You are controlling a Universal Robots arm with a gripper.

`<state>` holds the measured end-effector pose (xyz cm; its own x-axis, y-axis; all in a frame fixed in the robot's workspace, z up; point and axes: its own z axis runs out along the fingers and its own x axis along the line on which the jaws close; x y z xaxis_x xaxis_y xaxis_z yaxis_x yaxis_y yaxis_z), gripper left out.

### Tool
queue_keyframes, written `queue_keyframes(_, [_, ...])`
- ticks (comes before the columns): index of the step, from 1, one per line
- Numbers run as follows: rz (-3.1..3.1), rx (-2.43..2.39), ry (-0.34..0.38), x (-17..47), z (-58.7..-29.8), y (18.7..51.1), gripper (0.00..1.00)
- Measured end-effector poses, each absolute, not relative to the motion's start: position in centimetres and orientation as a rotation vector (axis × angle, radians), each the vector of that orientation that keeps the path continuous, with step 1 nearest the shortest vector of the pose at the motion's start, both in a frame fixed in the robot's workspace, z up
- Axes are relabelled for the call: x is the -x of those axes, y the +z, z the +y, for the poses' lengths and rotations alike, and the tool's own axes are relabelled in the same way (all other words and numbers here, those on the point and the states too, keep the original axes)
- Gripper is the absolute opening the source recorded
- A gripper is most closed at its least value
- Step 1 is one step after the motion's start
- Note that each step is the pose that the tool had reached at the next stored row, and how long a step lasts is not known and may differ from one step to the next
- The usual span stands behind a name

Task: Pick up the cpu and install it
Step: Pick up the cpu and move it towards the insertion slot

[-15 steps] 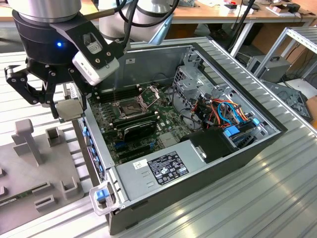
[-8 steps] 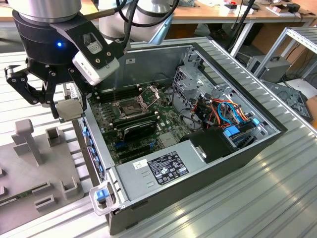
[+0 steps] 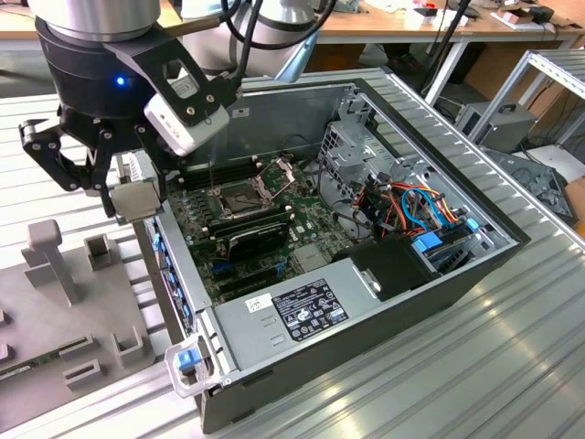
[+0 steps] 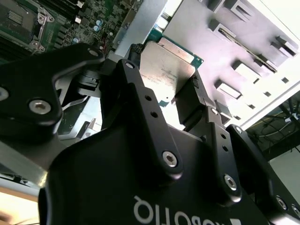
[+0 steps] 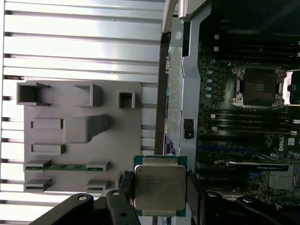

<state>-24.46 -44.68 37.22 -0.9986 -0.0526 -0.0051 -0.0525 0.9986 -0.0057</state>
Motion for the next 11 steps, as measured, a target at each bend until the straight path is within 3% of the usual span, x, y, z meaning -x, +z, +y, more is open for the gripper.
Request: queue_keyframes(11, [3.135, 0.083, -0.009, 22.6, -44.7, 37.2, 0.55])
